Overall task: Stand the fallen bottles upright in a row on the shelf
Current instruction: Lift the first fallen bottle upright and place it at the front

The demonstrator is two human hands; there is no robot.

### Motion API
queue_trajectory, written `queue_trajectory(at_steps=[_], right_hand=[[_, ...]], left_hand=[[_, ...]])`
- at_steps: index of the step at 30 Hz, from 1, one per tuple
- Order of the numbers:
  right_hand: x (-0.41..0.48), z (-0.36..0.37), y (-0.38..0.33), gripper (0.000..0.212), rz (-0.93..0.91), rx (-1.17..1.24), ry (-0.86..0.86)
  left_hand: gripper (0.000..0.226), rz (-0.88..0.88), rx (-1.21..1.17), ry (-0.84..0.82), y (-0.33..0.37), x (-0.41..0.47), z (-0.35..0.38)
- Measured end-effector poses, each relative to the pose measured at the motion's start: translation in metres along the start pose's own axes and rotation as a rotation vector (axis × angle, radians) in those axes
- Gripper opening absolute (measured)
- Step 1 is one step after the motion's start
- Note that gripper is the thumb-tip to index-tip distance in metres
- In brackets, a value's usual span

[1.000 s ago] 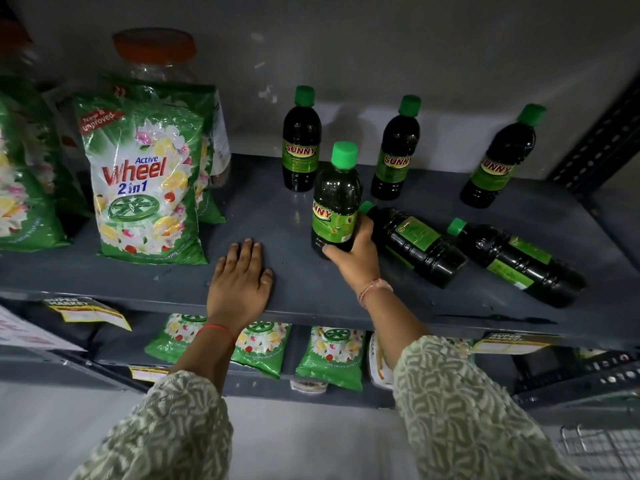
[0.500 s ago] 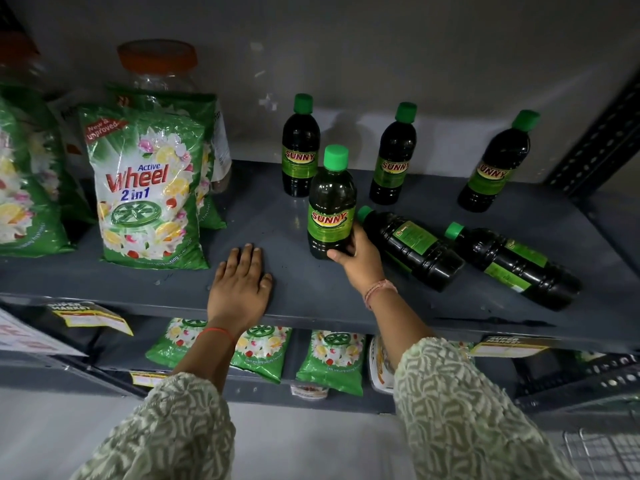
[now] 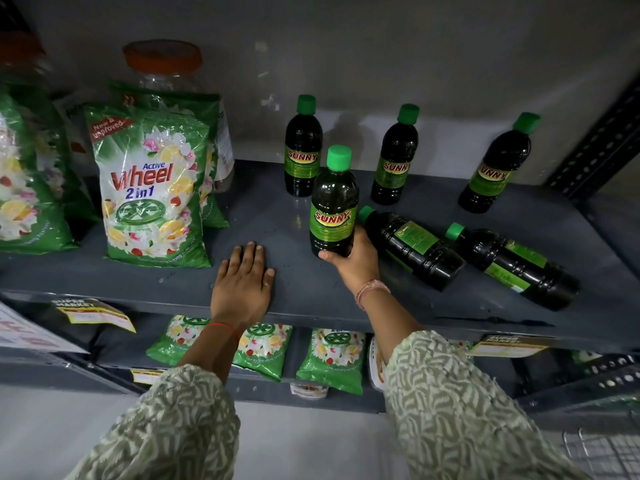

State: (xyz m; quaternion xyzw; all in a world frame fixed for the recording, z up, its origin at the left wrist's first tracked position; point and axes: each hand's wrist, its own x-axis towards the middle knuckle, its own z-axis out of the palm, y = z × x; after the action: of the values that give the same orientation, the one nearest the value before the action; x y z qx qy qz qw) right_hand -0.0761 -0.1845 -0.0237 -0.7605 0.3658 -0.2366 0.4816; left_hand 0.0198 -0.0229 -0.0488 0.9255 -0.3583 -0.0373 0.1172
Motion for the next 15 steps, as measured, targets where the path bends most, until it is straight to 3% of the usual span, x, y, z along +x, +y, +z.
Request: queue_trajectory(at_steps=[3, 15], right_hand=[[-0.011, -0.002, 0.002, 0.059, -0.002, -0.012, -0.022], [-0.083, -0.012, 0.018, 0.06, -0.053, -0.049, -0.032]], left_hand=[[0.054, -0.002, -0.005, -0.008, 0.0, -0.001, -0.001], [0.055, 0.003, 0.005, -0.045, 0.003, -0.002, -0.007]])
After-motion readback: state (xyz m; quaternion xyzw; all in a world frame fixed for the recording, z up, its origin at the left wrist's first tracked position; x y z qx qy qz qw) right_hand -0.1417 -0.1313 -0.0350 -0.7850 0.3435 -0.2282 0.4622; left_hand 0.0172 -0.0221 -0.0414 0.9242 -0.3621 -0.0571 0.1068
